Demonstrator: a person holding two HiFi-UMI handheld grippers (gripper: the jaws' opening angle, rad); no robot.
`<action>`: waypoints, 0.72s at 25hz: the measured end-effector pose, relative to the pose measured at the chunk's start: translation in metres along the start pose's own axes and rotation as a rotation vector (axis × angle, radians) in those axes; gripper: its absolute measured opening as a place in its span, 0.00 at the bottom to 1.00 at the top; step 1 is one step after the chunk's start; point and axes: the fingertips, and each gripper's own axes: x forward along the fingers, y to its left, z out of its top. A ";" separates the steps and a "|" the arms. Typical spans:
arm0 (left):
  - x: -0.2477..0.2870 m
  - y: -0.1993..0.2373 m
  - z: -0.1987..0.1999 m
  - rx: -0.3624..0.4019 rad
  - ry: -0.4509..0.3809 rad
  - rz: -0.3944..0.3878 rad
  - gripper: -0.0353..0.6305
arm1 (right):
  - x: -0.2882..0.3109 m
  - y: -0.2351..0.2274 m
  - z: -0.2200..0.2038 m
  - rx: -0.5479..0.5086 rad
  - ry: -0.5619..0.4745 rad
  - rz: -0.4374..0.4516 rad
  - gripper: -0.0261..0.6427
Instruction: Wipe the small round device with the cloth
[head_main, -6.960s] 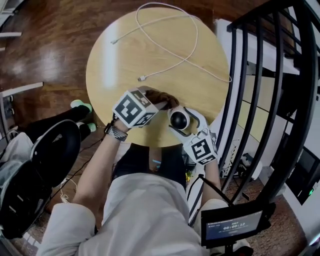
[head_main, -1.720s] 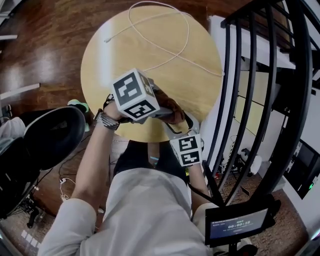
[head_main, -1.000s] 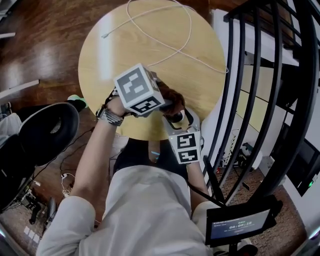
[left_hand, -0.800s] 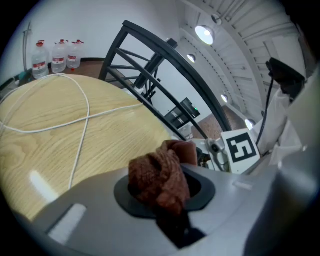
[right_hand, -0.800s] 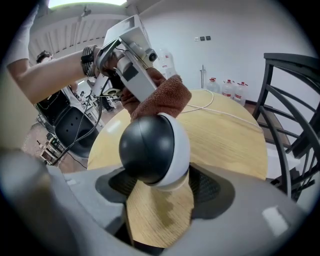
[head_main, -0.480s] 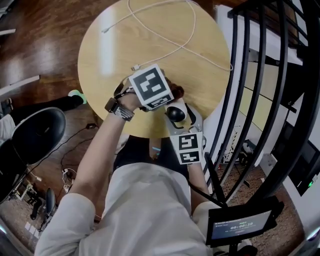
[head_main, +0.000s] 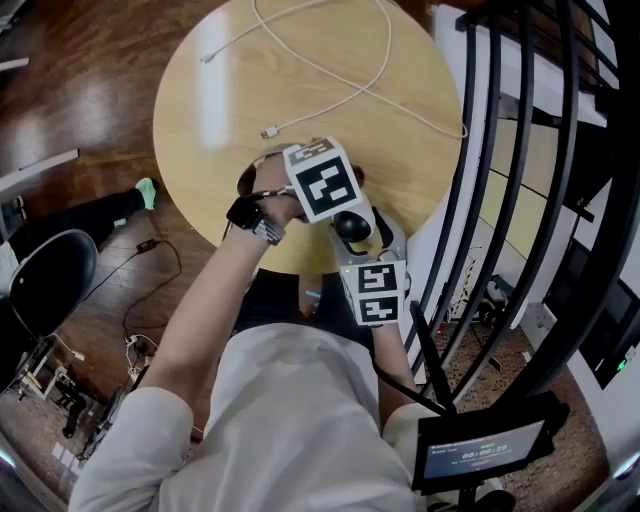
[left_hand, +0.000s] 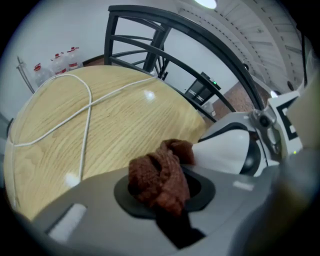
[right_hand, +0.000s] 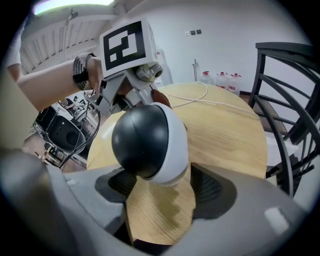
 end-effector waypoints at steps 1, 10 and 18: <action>0.000 0.002 0.000 -0.010 -0.012 0.017 0.18 | -0.001 -0.001 0.000 0.006 -0.004 -0.015 0.53; -0.058 0.031 0.007 -0.186 -0.349 0.196 0.18 | 0.006 -0.003 -0.003 0.035 0.001 -0.099 0.59; -0.100 0.027 -0.001 -0.168 -0.397 0.224 0.18 | 0.023 -0.032 0.010 0.150 -0.025 -0.161 0.59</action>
